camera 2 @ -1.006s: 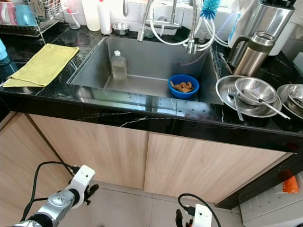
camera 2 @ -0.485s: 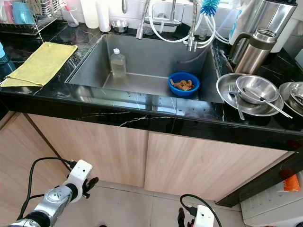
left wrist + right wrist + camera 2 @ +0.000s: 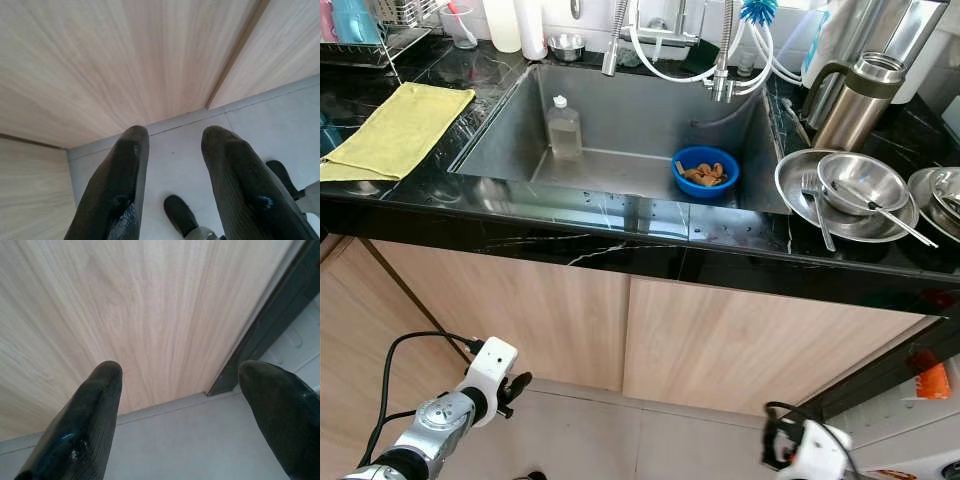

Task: Kitchen organization

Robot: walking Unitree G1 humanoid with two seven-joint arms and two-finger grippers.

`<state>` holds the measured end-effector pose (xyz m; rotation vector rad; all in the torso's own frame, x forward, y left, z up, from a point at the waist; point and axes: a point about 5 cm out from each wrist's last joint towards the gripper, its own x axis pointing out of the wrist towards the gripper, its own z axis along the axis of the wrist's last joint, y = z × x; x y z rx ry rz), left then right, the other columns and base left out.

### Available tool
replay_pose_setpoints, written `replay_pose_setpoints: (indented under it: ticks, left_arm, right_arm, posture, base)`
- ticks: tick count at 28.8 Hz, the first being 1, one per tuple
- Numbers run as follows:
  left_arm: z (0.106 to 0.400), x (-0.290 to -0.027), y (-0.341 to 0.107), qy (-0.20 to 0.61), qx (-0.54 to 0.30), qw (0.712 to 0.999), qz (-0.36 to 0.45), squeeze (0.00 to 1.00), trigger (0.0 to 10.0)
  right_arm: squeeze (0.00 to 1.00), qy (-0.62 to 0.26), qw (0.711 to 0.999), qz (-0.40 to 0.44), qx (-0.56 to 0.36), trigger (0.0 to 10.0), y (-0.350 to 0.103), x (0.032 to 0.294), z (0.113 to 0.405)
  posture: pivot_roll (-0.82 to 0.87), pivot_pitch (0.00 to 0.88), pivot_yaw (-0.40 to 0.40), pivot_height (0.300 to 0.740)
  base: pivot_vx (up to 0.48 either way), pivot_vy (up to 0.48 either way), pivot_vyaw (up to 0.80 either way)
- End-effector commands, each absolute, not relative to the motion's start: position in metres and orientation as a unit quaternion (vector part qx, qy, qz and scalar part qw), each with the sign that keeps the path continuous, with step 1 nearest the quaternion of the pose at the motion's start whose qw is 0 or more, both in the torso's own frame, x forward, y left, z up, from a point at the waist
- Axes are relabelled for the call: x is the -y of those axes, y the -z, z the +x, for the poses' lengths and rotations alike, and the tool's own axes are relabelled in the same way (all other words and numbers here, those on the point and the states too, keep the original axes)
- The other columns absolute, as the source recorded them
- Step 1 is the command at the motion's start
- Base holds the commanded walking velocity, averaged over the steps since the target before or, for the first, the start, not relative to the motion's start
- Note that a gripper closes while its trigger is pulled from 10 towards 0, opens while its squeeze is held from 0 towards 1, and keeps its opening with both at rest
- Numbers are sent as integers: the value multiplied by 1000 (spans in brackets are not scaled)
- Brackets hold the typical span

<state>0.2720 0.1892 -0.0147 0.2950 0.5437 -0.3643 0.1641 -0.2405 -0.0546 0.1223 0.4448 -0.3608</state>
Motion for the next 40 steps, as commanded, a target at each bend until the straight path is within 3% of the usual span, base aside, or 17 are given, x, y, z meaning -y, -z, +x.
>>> replay_pose_setpoints:
  ticks: [1, 13, 18, 40]
  left_arm:
    - [270, -191, 15, 180, -266, 936, 141, 0, 10000]
    - [273, -195, 10, 173, -249, 943, 136, 0, 10000]
    - [275, -217, -8, 155, -187, 961, 131, 0, 10000]
    - [271, -246, -69, 78, -44, 989, 120, 0, 10000]
  right_arm:
    - [0, 180, 957, 52, -221, 10000, 55, 243, 163]
    - [0, 187, 963, 42, -191, 10000, 45, 244, 165]
    - [0, 159, 979, 2, -127, 10000, 17, 239, 169]
    - [0, 173, 984, -40, -26, 10000, -63, 240, 159]
  posture:
    - [100, 131, -60, 740]
    - [100, 131, -58, 740]
    - [100, 127, -58, 740]
    - [108, 92, -71, 740]
  base:
    - [0, 0, 0]
    - [0, 0, 0]
    - [0, 0, 0]
    - [0, 0, 0]
